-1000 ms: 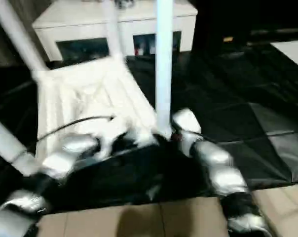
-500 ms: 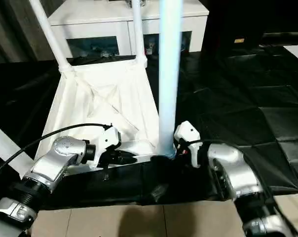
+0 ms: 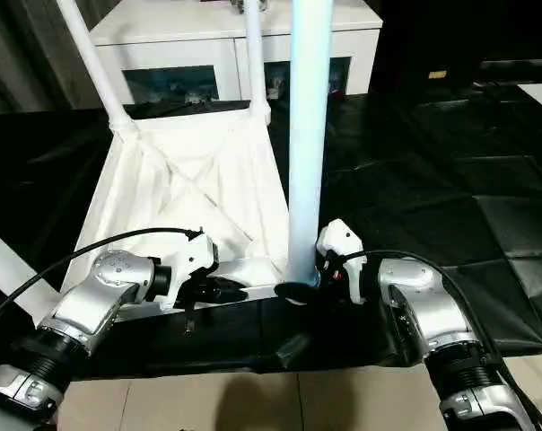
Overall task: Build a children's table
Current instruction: Rotate leg to tighten
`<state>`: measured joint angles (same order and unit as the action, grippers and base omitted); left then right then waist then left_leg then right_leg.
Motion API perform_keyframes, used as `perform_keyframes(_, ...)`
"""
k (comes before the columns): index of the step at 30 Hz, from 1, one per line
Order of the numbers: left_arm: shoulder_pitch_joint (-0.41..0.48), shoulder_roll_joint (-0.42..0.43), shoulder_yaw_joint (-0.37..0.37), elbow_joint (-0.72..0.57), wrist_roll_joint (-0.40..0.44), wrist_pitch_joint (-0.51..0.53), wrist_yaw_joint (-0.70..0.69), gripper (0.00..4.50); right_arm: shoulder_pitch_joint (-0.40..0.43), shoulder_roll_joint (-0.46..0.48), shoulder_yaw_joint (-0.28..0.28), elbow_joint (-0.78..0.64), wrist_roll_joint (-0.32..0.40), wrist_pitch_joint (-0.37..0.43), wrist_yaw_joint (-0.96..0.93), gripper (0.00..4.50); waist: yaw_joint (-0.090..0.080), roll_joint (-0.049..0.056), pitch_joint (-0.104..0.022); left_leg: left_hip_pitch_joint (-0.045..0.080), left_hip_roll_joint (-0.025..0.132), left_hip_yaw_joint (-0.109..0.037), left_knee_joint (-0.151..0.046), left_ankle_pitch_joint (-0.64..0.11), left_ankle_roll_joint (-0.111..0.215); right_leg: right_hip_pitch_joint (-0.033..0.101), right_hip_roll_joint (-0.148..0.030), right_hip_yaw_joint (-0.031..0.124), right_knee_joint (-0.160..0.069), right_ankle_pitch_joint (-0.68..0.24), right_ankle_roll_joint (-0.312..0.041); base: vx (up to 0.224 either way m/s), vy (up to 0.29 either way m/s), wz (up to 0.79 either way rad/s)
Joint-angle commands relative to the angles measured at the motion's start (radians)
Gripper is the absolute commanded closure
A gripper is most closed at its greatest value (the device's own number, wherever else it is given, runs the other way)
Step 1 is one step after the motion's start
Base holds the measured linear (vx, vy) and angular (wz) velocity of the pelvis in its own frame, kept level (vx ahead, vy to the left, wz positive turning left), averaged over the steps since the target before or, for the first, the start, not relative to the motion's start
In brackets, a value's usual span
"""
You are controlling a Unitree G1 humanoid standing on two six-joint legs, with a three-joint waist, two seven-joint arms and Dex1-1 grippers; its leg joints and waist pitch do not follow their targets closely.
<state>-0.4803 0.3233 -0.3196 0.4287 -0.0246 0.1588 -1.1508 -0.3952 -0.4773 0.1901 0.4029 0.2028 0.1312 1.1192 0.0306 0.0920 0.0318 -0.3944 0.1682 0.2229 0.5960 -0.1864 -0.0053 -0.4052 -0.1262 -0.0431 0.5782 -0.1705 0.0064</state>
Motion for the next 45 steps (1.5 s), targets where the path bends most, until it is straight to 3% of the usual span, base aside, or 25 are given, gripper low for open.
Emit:
perform_keyframes(1,0.004,-0.006,0.01,-0.028,-0.037,0.001,-0.006,4.5,0.0,0.01,0.009,0.006,0.0,0.014,0.015,1.47,0.003,-0.03,-0.064,0.025,0.057,-0.03,-0.066,-0.162,0.12,0.04,-0.02,0.015,-0.044,-0.121,-0.254,0.0,0.0,0.0)
perform_keyframes(10,0.008,-0.012,0.015,-0.018,-0.024,0.003,0.022,4.5,-0.013,0.053,-0.003,0.055,-0.018,-0.016,-0.053,1.75,0.0,-0.026,-0.063,0.024,0.056,-0.03,-0.067,-0.179,0.112,0.038,-0.02,0.015,-0.046,-0.143,-0.252,0.0,0.0,0.0)
perform_keyframes(14,-0.025,-0.072,0.032,0.057,0.005,0.018,0.14,4.5,-0.029,0.164,-0.075,0.114,-0.03,-0.042,-0.297,1.76,-0.023,-0.027,-0.056,0.024,0.051,-0.032,-0.076,-0.255,0.065,0.035,-0.02,0.015,-0.059,-0.238,-0.23,0.0,0.0,0.0)
perform_keyframes(15,-0.027,-0.075,0.032,0.061,0.006,0.02,0.145,4.5,-0.029,0.17,-0.078,0.115,-0.029,-0.04,-0.308,1.76,-0.026,-0.022,-0.056,0.027,0.051,-0.034,-0.077,-0.275,0.053,0.034,-0.02,0.016,-0.06,-0.26,-0.224,0.0,0.0,0.0)
perform_keyframes(16,-0.033,-0.083,0.034,0.071,0.008,0.025,0.157,4.5,-0.029,0.185,-0.085,0.116,-0.028,-0.032,-0.335,1.76,-0.031,-0.026,-0.057,0.028,0.05,-0.036,-0.079,-0.296,0.039,0.036,-0.019,0.015,-0.063,-0.283,-0.213,0.0,0.0,0.0)
perform_keyframes(18,-0.054,-0.113,0.043,0.107,0.02,0.037,0.221,4.5,-0.026,0.233,-0.095,0.114,-0.03,-0.026,-0.408,1.76,-0.035,-0.02,-0.055,0.031,0.051,-0.037,-0.083,-0.331,0.026,0.032,-0.018,0.015,-0.068,-0.307,-0.199,0.0,0.0,0.0)
perform_keyframes(22,-0.126,-0.179,0.077,0.212,0.043,0.049,0.392,4.5,-0.05,0.334,-0.111,0.162,-0.086,-0.034,-0.627,1.77,-0.042,-0.021,-0.056,0.032,0.047,-0.037,-0.084,-0.332,0.011,0.028,-0.016,0.016,-0.069,-0.296,-0.195,0.0,0.0,0.0)
perform_keyframes(23,-0.165,-0.21,0.099,0.266,0.054,0.045,0.477,4.5,-0.077,0.38,-0.127,0.21,-0.12,-0.041,-0.763,1.77,-0.046,-0.023,-0.057,0.032,0.044,-0.037,-0.084,-0.338,0.002,0.028,-0.015,0.015,-0.071,-0.305,-0.192,0.0,0.0,0.0)
perform_keyframes(26,-0.199,-0.234,0.117,0.312,0.062,0.032,0.557,4.5,-0.115,0.422,-0.147,0.27,-0.143,-0.047,-0.9,1.77,-0.05,-0.019,-0.058,0.035,0.043,-0.039,-0.084,-0.356,-0.006,0.027,-0.018,0.014,-0.074,-0.322,-0.188,0.0,0.0,0.0)
perform_keyframes(31,-0.245,-0.271,0.142,0.391,0.083,0.006,0.705,4.5,-0.196,0.511,-0.185,0.391,-0.164,-0.069,-1.109,1.77,-0.051,-0.017,-0.065,0.032,0.04,-0.036,-0.078,-0.296,0.033,0.029,-0.017,0.014,-0.069,-0.22,-0.203,0.0,0.0,0.0)
perform_keyframes(32,-0.251,-0.275,0.145,0.405,0.086,-0.005,0.718,4.5,-0.204,0.522,-0.183,0.405,-0.169,-0.074,-1.102,1.77,-0.049,-0.017,-0.067,0.028,0.04,-0.036,-0.076,-0.266,0.053,0.034,-0.019,0.013,-0.066,-0.188,-0.208,0.0,0.0,0.0)
perform_keyframes(33,-0.256,-0.281,0.146,0.419,0.088,-0.017,0.723,4.5,-0.21,0.531,-0.174,0.406,-0.172,-0.094,-1.061,1.77,-0.049,-0.025,-0.068,0.025,0.039,-0.034,-0.073,-0.242,0.075,0.038,-0.019,0.011,-0.064,-0.166,-0.214,0.0,0.0,0.0)
perform_keyframes(34,-0.257,-0.282,0.146,0.421,0.088,-0.019,0.722,4.5,-0.211,0.532,-0.17,0.403,-0.172,-0.101,-1.048,1.77,-0.045,-0.022,-0.068,0.025,0.04,-0.034,-0.072,-0.235,0.084,0.039,-0.022,0.012,-0.063,-0.164,-0.216,0.0,0.0,0.0)
perform_keyframes(35,-0.256,-0.284,0.145,0.422,0.085,-0.023,0.713,4.5,-0.211,0.534,-0.175,0.396,-0.171,-0.12,-1.049,1.21,-0.043,-0.027,-0.067,0.023,0.041,-0.033,-0.07,-0.222,0.099,0.04,-0.024,0.012,-0.064,-0.175,-0.215,0.0,0.0,0.0)
perform_keyframes(36,-0.249,-0.283,0.141,0.412,0.079,-0.028,0.688,4.5,-0.208,0.534,-0.183,0.384,-0.163,-0.136,-1.041,1.07,-0.04,-0.03,-0.065,0.023,0.042,-0.033,-0.071,-0.219,0.107,0.039,-0.024,0.012,-0.066,-0.199,-0.21,0.0,0.0,0.0)
perform_keyframes(38,-0.24,-0.275,0.132,0.394,0.072,-0.032,0.647,4.5,-0.209,0.527,-0.181,0.381,-0.154,-0.145,-1.018,0.98,-0.042,-0.026,-0.063,0.02,0.042,-0.034,-0.073,-0.238,0.106,0.037,-0.024,0.011,-0.068,-0.237,-0.2,0.0,0.0,0.0)
perform_keyframes(39,-0.229,-0.263,0.124,0.378,0.071,-0.035,0.616,4.5,-0.208,0.519,-0.176,0.372,-0.148,-0.141,-0.984,0.86,-0.054,-0.029,-0.063,0.007,0.041,-0.041,-0.077,-0.243,0.102,0.049,-0.026,0.008,-0.065,-0.258,-0.189,0.0,0.0,0.0)
perform_keyframes(40,-0.229,-0.263,0.124,0.378,0.071,-0.035,0.616,4.5,-0.208,0.519,-0.176,0.372,-0.148,-0.141,-0.984,0.73,-0.054,-0.029,-0.063,0.007,0.041,-0.041,-0.077,-0.243,0.102,0.049,-0.026,0.008,-0.065,-0.258,-0.189,0.0,0.0,0.0)
perform_keyframes(41,-0.218,-0.25,0.116,0.361,0.068,-0.039,0.583,4.5,-0.204,0.506,-0.17,0.359,-0.14,-0.134,-0.938,0.73,-0.061,-0.025,-0.064,0.016,0.043,-0.041,-0.077,-0.255,0.098,0.042,-0.022,0.006,-0.067,-0.255,-0.188,0.0,0.0,0.0)
perform_keyframes(42,-0.208,-0.241,0.111,0.348,0.065,-0.042,0.556,4.5,-0.199,0.492,-0.162,0.342,-0.132,-0.125,-0.892,0.73,-0.064,-0.029,-0.063,0.017,0.045,-0.04,-0.076,-0.27,0.101,0.041,-0.022,0.007,-0.067,-0.245,-0.201,0.0,0.0,0.0)
perform_keyframes(45,-0.178,-0.208,0.098,0.311,0.061,-0.056,0.48,4.5,-0.166,0.424,-0.128,0.273,-0.12,-0.12,-0.741,0.73,-0.063,-0.025,-0.065,0.017,0.047,-0.039,-0.073,-0.235,0.117,0.043,-0.021,0.007,-0.063,-0.187,-0.222,0.0,0.0,0.0)
